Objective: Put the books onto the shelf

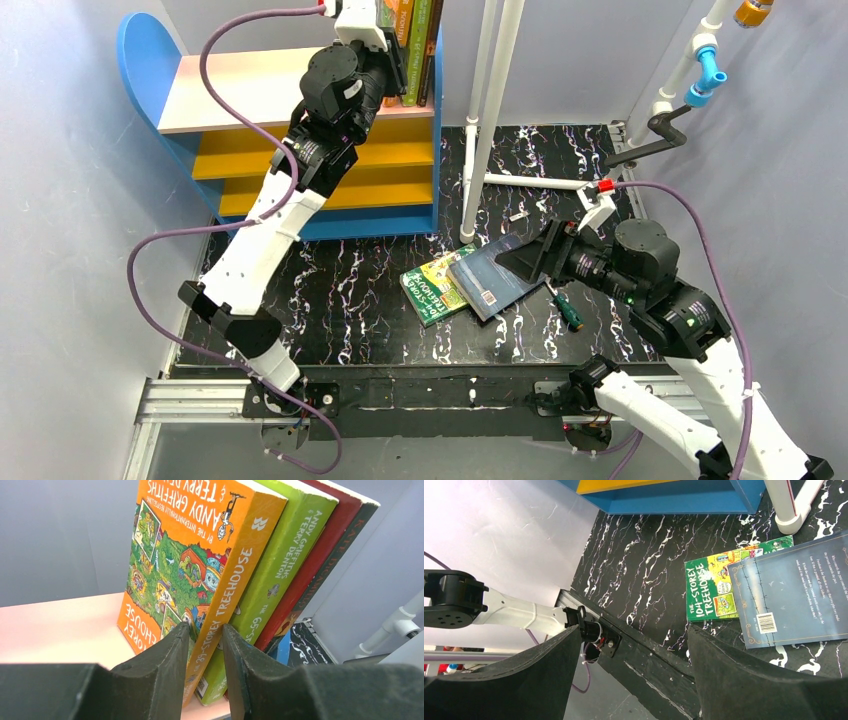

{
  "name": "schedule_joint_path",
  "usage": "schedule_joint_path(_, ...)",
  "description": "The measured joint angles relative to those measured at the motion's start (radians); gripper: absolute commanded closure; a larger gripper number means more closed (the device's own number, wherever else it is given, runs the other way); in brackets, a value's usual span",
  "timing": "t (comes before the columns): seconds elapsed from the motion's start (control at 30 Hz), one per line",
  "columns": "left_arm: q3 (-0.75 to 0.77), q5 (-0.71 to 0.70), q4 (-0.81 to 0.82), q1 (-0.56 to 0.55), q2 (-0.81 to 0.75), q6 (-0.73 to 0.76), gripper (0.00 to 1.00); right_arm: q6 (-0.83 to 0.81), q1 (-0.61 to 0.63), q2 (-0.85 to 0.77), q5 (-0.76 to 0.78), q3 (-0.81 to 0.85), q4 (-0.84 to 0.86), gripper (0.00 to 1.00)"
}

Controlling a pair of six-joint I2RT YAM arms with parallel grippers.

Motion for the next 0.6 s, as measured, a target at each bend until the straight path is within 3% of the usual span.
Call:
schedule_joint_path(0.3, 0.059, 0.001, -0.002, 0.000, 0.032, -0.002, 0.67, 0.002, 0.000, 0.026, -0.001, -0.005, 0.000, 0.16)
schedule_joint_path(0.6, -0.034, -0.042, 0.015, 0.004, -0.027, 0.024, 0.68, 0.019, 0.000, 0.051, -0.016, -0.048, 0.024, 0.16)
